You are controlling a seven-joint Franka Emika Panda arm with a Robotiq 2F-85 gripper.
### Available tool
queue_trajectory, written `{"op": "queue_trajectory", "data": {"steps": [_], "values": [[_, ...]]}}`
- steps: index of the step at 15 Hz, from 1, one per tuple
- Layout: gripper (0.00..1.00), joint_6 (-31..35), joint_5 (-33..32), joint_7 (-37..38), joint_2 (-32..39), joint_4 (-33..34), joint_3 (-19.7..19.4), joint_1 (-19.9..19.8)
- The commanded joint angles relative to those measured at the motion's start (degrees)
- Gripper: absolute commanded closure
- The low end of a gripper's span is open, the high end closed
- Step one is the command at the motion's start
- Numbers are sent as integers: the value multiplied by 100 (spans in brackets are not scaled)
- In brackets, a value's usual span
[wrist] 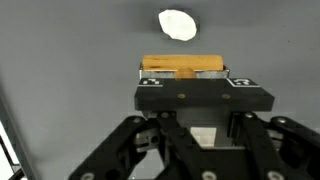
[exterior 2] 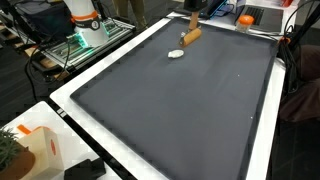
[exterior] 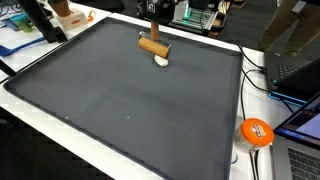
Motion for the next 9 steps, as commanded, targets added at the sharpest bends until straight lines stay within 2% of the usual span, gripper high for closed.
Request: {"op": "queue_trajectory", "data": {"steps": [1,3,4,9], "values": [[53,-14,22,-15,75,98,-190,170],[53,-17,24,-16,173,204,-225,180],[78,-17,25,-17,188,214,-231,182],[78,-169,131,-68,587,507,-406,144]]}}
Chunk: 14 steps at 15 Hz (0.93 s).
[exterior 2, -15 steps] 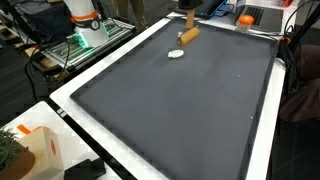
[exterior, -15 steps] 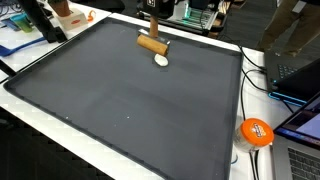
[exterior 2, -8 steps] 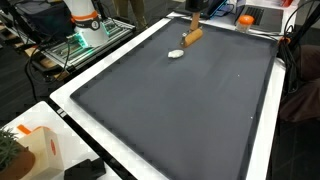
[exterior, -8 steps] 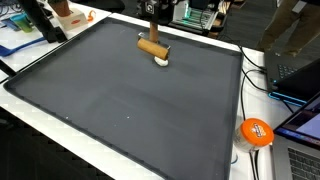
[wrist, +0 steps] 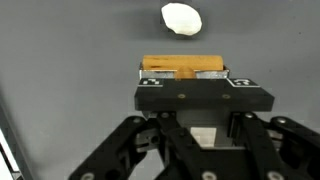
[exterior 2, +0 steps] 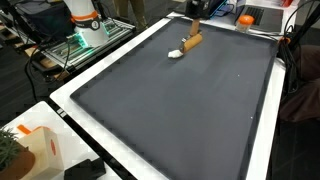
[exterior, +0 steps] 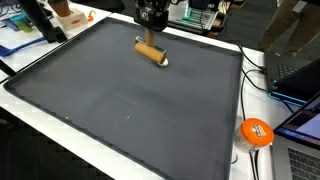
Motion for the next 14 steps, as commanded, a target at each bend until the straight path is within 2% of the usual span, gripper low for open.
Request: {"op": "queue_trajectory", "data": {"steps": [1,14], "values": [[78,-211,141,-70,327,381,-198,61],[78,-1670,334,11,1486,1970,-394,201]]}}
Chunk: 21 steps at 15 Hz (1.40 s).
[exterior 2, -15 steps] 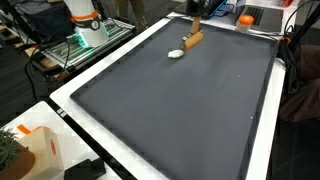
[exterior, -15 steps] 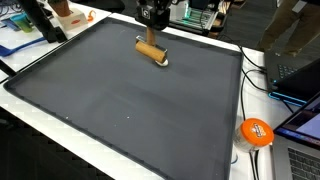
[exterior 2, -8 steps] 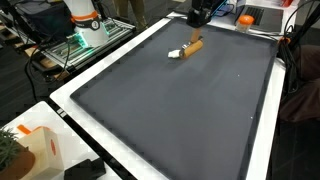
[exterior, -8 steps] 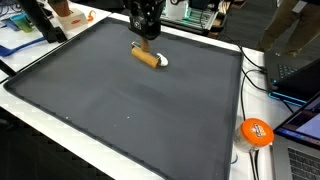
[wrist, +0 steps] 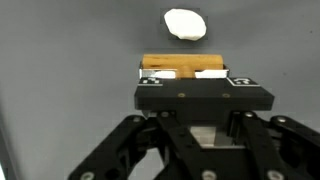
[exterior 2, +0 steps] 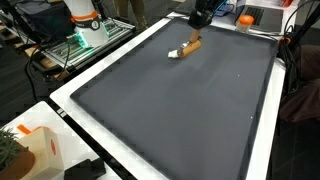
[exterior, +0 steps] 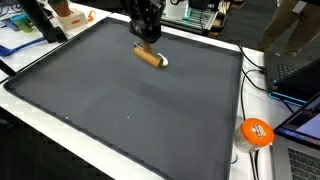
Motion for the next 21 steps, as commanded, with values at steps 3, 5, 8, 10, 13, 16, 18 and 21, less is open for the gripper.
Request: {"op": "queue_trajectory", "data": {"steps": [3,5,8,10,13,16,18,21], "values": [[78,-751,192,14,531,829,-173,121],[78,-986,224,24,710,1149,-206,137],[78,-1227,332,-20,972,1571,-223,128],[78,-1395,405,-49,1146,1808,-233,117],[78,-1668,531,-73,1376,2116,-242,111],[78,-1874,644,-84,1611,2403,-252,98],[78,-1994,723,-84,1769,2596,-260,87],[78,-2149,778,-82,2000,2872,-287,82]]}}
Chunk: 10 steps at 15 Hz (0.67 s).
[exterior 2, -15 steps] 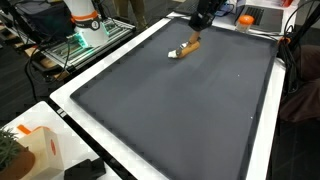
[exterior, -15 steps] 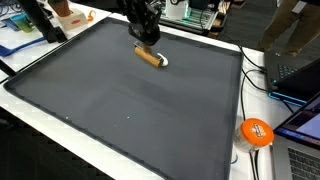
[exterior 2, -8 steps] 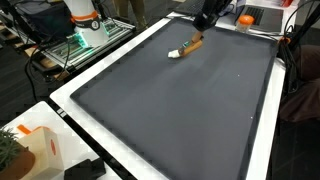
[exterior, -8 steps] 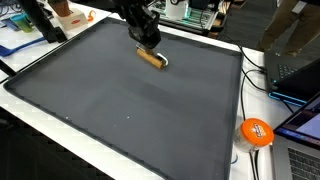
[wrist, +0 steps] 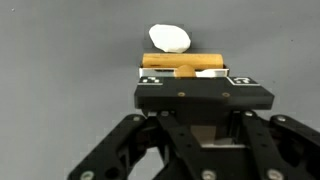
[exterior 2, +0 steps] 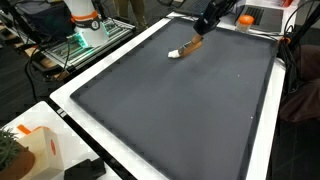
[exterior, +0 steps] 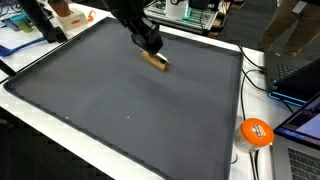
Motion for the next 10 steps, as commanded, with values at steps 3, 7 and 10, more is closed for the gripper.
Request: {"op": "queue_trajectory", "data": {"steps": [3,7,10], "values": [[78,-603,178,-115,525,772,-105,18],[78,-985,195,-221,830,1214,-105,12],[78,-1147,254,-239,1054,1494,-101,8]]}}
